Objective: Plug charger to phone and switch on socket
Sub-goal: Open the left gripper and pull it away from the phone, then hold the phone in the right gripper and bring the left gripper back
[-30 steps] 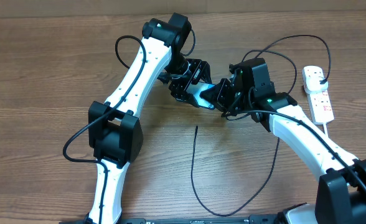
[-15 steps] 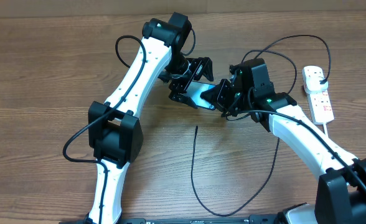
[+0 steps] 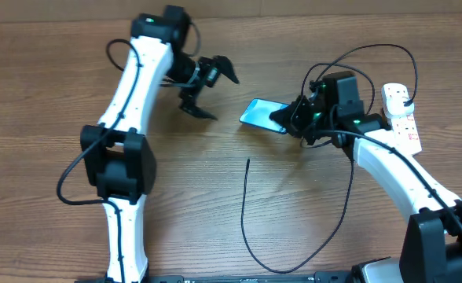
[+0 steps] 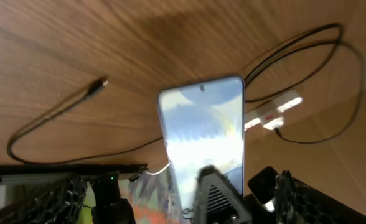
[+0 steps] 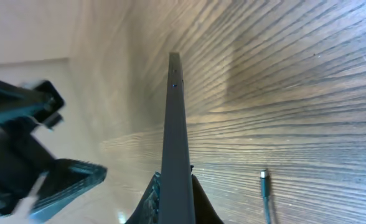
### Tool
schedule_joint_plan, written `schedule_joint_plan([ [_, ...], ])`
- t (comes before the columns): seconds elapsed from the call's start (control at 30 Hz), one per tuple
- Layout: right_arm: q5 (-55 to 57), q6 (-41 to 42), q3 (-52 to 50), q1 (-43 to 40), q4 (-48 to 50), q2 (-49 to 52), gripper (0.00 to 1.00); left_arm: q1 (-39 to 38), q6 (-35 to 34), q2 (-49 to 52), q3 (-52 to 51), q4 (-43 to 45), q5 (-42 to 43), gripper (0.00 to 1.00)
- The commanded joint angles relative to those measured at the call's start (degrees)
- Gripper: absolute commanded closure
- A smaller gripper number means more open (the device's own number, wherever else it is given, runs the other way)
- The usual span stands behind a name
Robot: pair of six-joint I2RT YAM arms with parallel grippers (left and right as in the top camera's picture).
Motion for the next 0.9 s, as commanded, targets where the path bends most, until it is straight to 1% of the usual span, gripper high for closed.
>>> schedule_joint_plan([
  [0.0,-7.26,5.68,1.18,-2.36,2.84,-0.04,0.96,1.14,6.97,-0.37,1.49,-0.31,1.99,0.00],
  [0.1,-9.51,10.23,1.18,-3.78,4.79,-0.04,0.96,1.40,7.19,-0.37,1.49,2.12,3.23,0.00],
  [0.23,-9.99,15.23,1.18,-4.85,6.71,-0.04,0.96,0.94,7.06,-0.39,1.49,10.40,7.23,0.00],
  [0.33,-10.47,17.38,1.18,-5.33,8.63,-0.04,0.96,0.66,5.49,-0.39,1.49,13.92,7.76,0.00],
  [0.5,-10.62,20.87,1.18,-6.16,13.20,-0.04,0.96,0.61,4.98,-0.39,1.49,17.35,7.80,0.00],
  [0.7,-10.56,25.24,1.18,-6.60,19.32,-0.04,0.96,0.61,5.03,-0.39,1.49,22.64,10.84,0.00],
  [0.87,-10.56,32.28,1.18,-6.58,22.80,-0.04,0.96,0.17,4.39,-0.39,1.46,26.03,12.68,0.00],
])
